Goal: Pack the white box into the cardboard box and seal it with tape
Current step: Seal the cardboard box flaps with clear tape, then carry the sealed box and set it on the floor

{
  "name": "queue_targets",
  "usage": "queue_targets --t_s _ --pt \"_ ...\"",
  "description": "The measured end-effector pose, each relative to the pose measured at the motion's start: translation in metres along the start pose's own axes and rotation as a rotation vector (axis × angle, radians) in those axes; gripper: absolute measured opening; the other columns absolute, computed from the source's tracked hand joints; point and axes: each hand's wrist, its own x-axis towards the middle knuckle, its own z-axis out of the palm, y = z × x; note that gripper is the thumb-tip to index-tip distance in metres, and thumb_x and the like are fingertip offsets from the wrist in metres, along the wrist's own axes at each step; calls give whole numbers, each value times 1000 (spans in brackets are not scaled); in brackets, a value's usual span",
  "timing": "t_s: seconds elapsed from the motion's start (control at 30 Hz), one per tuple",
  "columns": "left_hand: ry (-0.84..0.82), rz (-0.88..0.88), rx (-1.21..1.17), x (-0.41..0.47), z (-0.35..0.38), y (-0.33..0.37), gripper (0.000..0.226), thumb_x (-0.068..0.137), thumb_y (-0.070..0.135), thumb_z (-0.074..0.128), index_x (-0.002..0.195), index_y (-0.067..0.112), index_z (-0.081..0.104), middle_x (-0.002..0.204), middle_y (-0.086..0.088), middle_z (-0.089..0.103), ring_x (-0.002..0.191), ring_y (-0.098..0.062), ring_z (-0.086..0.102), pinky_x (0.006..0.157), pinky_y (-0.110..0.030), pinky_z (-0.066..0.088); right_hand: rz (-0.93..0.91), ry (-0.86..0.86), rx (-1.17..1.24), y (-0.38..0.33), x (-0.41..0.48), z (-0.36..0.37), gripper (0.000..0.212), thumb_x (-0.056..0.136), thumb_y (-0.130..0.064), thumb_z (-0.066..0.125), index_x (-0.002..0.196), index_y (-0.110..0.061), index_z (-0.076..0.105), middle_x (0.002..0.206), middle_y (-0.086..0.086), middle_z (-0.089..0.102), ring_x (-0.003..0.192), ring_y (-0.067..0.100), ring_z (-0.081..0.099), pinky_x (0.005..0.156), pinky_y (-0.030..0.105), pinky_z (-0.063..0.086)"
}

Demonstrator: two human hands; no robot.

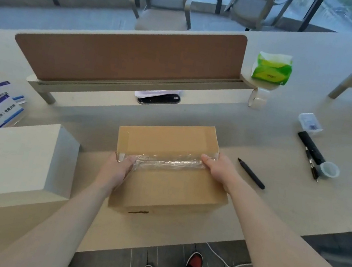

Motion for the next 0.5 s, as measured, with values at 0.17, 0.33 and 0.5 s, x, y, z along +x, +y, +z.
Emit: queue_targets --t_s 0.17,0.33,0.5 --pt "-76 100 62 -28 4 30 32 93 37 63 113 14 53 101 1 59 95 -22 54 79 -30 37 33 110 95 20 -47 -21 41 93 -45 63 126 -21 56 116 2 65 106 25 61 93 41 51" --pt "-226 207 131 -51 35 49 37 89 44 66 115 20 54 106 1 63 99 -23 58 85 -35 44 69 278 193 61 -100 -59 42 93 -45 64 121 -16 55 118 6 63 107 28 60 97 48 50" --pt "-419 308 178 -98 98 66 37 90 44 65 115 21 53 104 1 64 96 -22 61 86 -39 49 175 442 282 117 -166 -111 57 85 -58 65 125 -19 53 118 3 63 107 29 61 96 52 50"
